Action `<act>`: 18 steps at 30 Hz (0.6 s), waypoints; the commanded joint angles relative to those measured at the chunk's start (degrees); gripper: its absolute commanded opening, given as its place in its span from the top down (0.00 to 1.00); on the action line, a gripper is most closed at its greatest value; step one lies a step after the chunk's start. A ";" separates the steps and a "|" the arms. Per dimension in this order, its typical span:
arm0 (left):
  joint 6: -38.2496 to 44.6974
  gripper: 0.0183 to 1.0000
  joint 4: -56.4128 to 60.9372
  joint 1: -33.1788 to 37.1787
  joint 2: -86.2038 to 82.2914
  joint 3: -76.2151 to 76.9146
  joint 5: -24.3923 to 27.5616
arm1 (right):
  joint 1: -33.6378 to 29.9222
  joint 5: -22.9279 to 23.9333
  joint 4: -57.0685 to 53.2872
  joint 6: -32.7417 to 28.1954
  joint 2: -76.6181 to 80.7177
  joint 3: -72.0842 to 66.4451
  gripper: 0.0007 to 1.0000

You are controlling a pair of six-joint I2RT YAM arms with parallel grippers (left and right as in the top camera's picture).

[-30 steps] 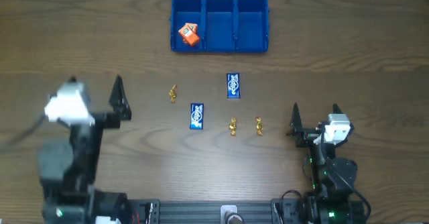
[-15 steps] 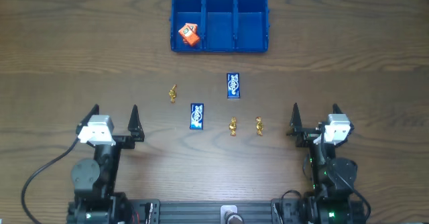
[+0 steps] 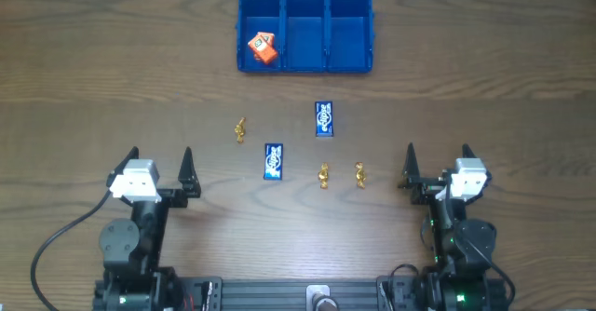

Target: Sort Candies Into Trays

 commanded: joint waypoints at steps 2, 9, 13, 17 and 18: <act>1.03 0.00 -2.23 0.28 -0.44 -0.96 0.57 | -0.22 0.50 -0.42 -0.70 -0.20 0.00 0.00; 1.03 0.00 -2.23 0.28 -0.44 -0.96 0.59 | -0.22 0.50 -0.42 -0.70 -0.20 0.00 0.00; 1.03 0.00 -2.23 0.28 -0.44 -0.96 0.57 | -0.22 0.17 2.51 1.55 0.59 0.07 0.00; 1.03 0.00 -2.23 0.28 -0.44 -0.96 0.57 | -0.22 -2.19 2.58 9.05 10.34 6.91 0.00; 1.03 0.00 -2.23 0.28 -0.44 -0.96 0.57 | -0.22 -3.43 1.95 9.05 13.99 9.53 0.00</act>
